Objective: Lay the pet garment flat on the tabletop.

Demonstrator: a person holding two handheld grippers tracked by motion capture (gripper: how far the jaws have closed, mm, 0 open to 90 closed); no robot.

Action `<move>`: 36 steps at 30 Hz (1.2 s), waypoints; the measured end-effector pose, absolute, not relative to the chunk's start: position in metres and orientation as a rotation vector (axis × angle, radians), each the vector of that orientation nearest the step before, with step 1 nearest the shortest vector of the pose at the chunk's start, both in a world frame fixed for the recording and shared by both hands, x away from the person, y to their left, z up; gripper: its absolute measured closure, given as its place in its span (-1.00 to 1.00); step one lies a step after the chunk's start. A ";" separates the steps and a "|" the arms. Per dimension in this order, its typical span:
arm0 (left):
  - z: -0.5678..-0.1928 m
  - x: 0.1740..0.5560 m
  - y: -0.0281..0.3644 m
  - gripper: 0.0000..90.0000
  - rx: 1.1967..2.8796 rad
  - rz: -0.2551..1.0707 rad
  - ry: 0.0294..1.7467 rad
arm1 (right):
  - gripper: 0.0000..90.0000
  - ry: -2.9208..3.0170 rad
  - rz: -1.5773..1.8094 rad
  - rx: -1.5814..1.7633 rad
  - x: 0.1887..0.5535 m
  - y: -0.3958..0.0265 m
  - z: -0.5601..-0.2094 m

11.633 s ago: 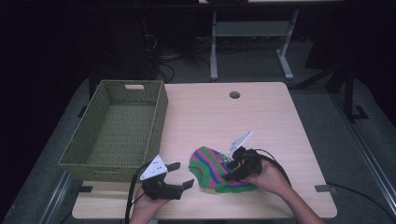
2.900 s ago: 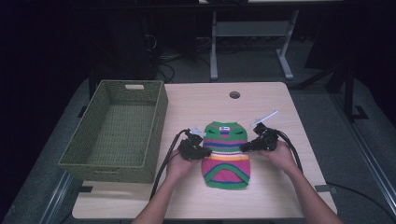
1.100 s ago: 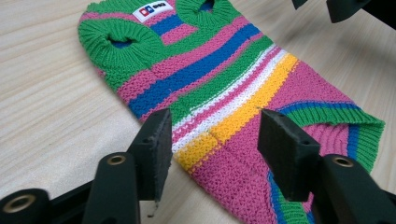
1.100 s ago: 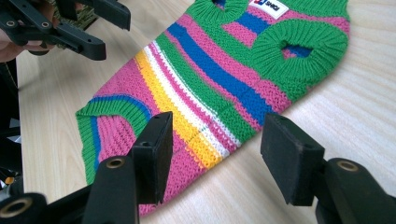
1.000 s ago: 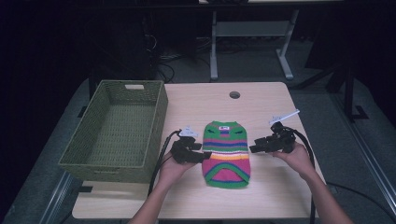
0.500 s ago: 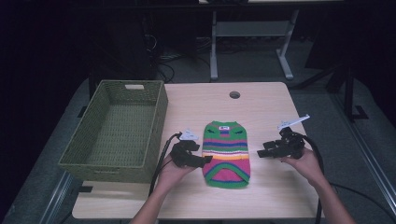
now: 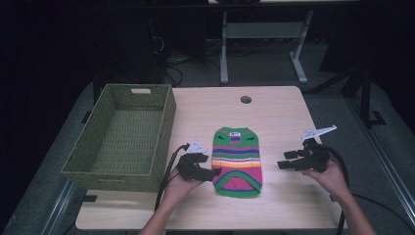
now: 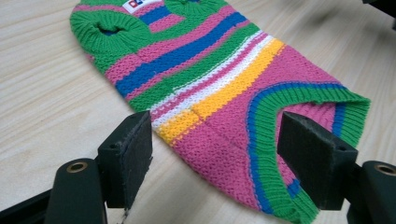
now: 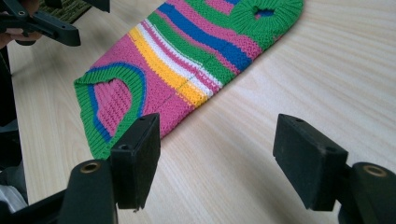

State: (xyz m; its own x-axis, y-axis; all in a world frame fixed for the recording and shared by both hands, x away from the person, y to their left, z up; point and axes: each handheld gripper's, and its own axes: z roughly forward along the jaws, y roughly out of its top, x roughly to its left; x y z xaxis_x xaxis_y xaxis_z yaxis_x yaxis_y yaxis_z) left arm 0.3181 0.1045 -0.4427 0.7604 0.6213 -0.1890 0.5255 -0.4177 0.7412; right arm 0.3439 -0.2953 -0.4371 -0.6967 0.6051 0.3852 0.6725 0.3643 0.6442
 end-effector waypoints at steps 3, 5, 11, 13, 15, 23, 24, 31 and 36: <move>-0.442 0.314 0.105 -0.43 2.100 0.129 0.852 | -0.33 -2.530 -1.248 -1.191 0.340 -0.297 -0.437; -0.442 0.312 0.106 -0.44 2.104 0.143 0.844 | -0.33 -2.530 -1.252 -1.190 0.336 -0.299 -0.437; -0.443 0.305 0.112 -0.44 2.101 0.147 0.845 | -0.33 -2.544 -1.266 -1.200 0.325 -0.310 -0.437; -0.443 0.303 0.115 -0.45 2.102 0.143 0.847 | -0.33 -2.546 -1.282 -1.204 0.320 -0.315 -0.436; -0.443 0.301 0.116 -0.47 2.101 0.150 0.848 | -0.33 -2.547 -1.286 -1.209 0.316 -0.319 -0.437; -0.441 0.292 0.121 -0.47 2.118 0.193 0.836 | -0.34 -2.543 -1.308 -1.250 0.299 -0.335 -0.445; -0.442 0.291 0.122 -0.47 2.114 0.195 0.834 | -0.34 -2.538 -1.311 -1.260 0.297 -0.337 -0.446; -0.447 0.285 0.126 -0.47 2.109 0.192 0.846 | -0.35 -2.529 -1.341 -1.305 0.287 -0.347 -0.453; -0.448 0.281 0.131 -0.47 2.116 0.196 0.841 | -0.37 -2.557 -1.321 -1.326 0.281 -0.350 -0.457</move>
